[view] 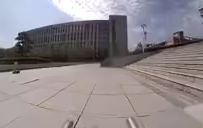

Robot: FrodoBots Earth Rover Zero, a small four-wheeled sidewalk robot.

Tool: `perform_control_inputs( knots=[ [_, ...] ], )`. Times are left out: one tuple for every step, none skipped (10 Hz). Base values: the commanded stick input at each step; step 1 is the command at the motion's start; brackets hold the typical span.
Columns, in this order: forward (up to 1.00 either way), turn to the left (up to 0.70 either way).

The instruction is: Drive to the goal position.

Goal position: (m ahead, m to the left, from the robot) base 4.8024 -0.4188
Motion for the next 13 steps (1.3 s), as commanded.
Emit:
perform_control_inputs(
  knots=[
    [0.70,0.00],
    [0.70,0.00],
    [0.70,0.00],
    [0.70,0.00],
    [0.70,0.00],
    [0.70,0.00],
    [0.70,0.00],
    [0.70,0.00],
    [0.70,0.00],
    [0.70,0.00],
    [0.70,0.00],
    [0.70,0.00],
    [0.70,0.00]
  ],
)
